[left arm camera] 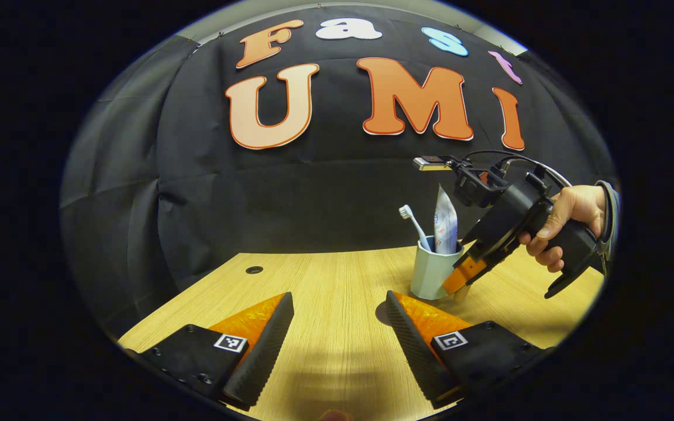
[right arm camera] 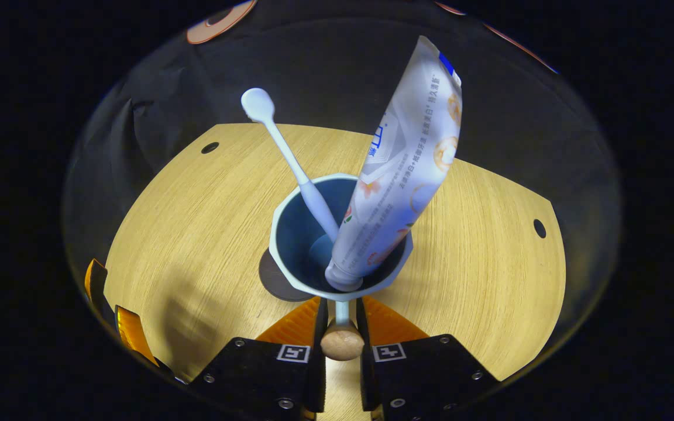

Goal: Put the toothbrush and toothpaste on the desktop into the cup, then pick up the cup and place it on the coaster on the desktop.

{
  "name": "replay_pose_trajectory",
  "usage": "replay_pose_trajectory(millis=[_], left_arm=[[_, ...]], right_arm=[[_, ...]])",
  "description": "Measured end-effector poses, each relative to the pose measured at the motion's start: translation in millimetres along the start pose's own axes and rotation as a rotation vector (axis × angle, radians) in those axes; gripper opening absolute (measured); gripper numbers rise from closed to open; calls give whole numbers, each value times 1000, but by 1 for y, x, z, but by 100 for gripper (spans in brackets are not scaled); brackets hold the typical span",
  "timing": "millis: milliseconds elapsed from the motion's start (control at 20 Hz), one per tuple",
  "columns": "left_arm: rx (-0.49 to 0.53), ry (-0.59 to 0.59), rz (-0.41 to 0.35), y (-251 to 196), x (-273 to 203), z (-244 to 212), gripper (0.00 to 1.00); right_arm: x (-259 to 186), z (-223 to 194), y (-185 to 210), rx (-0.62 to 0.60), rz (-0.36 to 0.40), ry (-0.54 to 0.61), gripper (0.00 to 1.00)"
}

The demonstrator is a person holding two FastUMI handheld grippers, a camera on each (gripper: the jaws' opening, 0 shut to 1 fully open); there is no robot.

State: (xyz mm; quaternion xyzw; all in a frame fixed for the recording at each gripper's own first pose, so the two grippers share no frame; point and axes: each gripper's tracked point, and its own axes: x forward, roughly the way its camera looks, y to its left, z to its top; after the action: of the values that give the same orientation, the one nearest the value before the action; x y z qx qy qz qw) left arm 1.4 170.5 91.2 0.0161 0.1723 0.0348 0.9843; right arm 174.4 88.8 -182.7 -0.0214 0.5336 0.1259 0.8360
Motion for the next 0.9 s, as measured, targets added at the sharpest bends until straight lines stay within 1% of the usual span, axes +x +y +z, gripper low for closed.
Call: replay_pose_trajectory(millis=[50,350,400,450,500,550,600,650,850,900], left_arm=[[-2,0,3,2,-1,0,100],[-10,-8,25,16,-3,-3,100],[-10,-8,29,18,-4,-3,96],[-10,-6,31,19,-4,-4,96],[-11,-6,34,21,-4,-5,100],[-13,-4,35,22,-3,-6,100],[-14,-3,36,23,-3,-7,96],[-15,0,36,23,-3,-7,100],[-22,9,31,22,-3,-10,100],[-24,11,29,22,-1,-12,100]], right_arm=[[2,0,0,-15,6,-2,24],[2,-1,-8,-84,30,12,24],[1,-1,-8,-95,29,14,25],[1,-1,-9,-100,29,17,24],[1,-2,-9,-107,29,23,24],[1,-3,-10,-109,27,30,24],[1,-3,-9,-114,28,34,24],[1,-3,-9,-119,31,39,24],[2,-9,-7,-131,48,78,24],[0,-5,-8,-127,48,69,24]])
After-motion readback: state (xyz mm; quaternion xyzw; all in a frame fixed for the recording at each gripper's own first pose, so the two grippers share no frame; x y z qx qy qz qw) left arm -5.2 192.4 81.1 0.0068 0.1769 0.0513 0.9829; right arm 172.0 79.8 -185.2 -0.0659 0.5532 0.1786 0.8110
